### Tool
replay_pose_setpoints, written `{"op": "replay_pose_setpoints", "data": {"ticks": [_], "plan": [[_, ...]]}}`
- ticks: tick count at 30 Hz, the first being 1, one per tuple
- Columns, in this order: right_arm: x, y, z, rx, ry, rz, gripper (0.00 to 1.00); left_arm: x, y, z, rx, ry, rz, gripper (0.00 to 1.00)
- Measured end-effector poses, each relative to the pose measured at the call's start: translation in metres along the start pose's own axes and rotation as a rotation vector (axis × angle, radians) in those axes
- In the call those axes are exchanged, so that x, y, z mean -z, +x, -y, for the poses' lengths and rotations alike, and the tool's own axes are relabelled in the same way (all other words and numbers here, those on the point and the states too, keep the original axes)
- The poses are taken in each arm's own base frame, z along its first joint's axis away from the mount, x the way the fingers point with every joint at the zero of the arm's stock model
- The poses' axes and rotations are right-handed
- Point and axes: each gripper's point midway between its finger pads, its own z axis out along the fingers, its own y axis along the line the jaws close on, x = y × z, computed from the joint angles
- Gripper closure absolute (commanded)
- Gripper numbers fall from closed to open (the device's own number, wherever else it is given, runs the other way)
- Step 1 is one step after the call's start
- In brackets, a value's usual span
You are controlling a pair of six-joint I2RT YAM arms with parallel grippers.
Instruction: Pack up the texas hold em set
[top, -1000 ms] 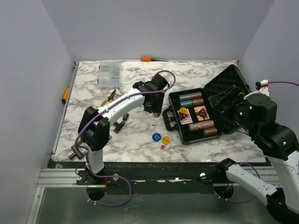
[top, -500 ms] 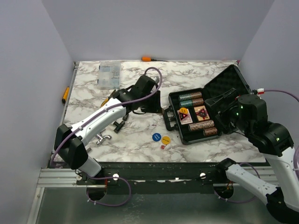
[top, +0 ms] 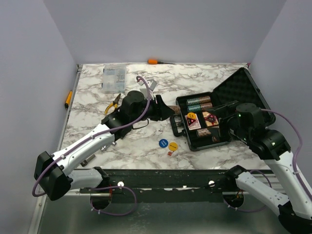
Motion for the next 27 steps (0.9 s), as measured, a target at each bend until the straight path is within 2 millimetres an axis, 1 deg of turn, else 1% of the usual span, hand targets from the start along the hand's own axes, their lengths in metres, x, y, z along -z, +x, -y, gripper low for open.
{"op": "replay_pose_setpoints", "data": {"ticks": [4, 8, 12, 16, 18, 21, 25, 27], "plan": [[-0.017, 0.014, -0.001, -0.065, 0.002, -0.068, 0.07, 0.002, -0.007, 0.018, -0.015, 0.078, 0.055, 1.00], [-0.029, 0.024, -0.006, -0.102, -0.003, -0.117, 0.07, 0.006, -0.004, 0.036, -0.036, 0.145, 0.078, 1.00], [-0.039, 0.032, -0.018, -0.127, -0.021, -0.155, 0.08, 0.007, 0.001, 0.056, -0.058, 0.207, 0.084, 1.00], [-0.048, 0.038, -0.024, -0.140, -0.019, -0.181, 0.15, 0.006, 0.006, 0.071, -0.082, 0.257, 0.089, 1.00], [-0.051, 0.040, -0.026, -0.145, -0.018, -0.194, 0.19, 0.003, 0.009, 0.075, -0.089, 0.266, 0.086, 1.00], [-0.052, 0.043, -0.028, -0.152, -0.018, -0.209, 0.20, -0.005, 0.015, 0.077, -0.097, 0.274, 0.074, 1.00], [-0.051, 0.045, -0.032, -0.160, -0.032, -0.224, 0.20, -0.013, 0.024, 0.075, -0.104, 0.267, 0.054, 1.00], [-0.050, 0.045, -0.032, -0.165, -0.030, -0.225, 0.24, -0.015, 0.024, 0.076, -0.108, 0.269, 0.056, 1.00]]}}
